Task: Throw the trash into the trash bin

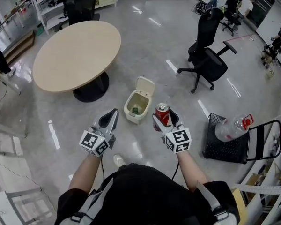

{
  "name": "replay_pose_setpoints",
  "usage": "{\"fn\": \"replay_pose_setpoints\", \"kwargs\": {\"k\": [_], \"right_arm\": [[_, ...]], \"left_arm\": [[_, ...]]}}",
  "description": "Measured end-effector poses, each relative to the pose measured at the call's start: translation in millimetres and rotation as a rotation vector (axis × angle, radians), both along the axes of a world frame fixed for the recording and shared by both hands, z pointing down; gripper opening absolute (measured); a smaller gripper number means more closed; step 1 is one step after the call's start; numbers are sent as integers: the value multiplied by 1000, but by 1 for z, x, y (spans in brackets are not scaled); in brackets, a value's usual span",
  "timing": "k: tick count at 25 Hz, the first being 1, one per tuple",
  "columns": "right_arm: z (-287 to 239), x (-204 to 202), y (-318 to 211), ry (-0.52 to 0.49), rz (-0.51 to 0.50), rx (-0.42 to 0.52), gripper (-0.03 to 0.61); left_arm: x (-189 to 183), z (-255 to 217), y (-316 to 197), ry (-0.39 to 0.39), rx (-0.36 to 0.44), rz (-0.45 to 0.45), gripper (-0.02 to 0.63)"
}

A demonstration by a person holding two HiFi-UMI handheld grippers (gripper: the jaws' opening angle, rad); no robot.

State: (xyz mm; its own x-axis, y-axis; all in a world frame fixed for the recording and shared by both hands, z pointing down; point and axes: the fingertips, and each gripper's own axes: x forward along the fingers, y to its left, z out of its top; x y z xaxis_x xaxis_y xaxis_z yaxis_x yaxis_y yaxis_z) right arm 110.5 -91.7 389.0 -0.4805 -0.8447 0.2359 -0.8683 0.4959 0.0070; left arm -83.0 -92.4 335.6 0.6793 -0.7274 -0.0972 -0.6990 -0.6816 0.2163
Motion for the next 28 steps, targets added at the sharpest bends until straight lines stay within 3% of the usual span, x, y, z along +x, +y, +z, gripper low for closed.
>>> {"fn": "replay_pose_setpoints", "kwargs": {"k": [14,21,28], "right_arm": [[-7,-33,-46,-25,146,3,310],[-8,-34,-86,-19,116,21,310],[6,-36,-154,-83,0,22,310]], "left_arm": [[-56,10,-71,21,6,63,3],[-51,14,-102,0,11,60,2],[-55,17,-140,-44,-10,-72,3]]}}
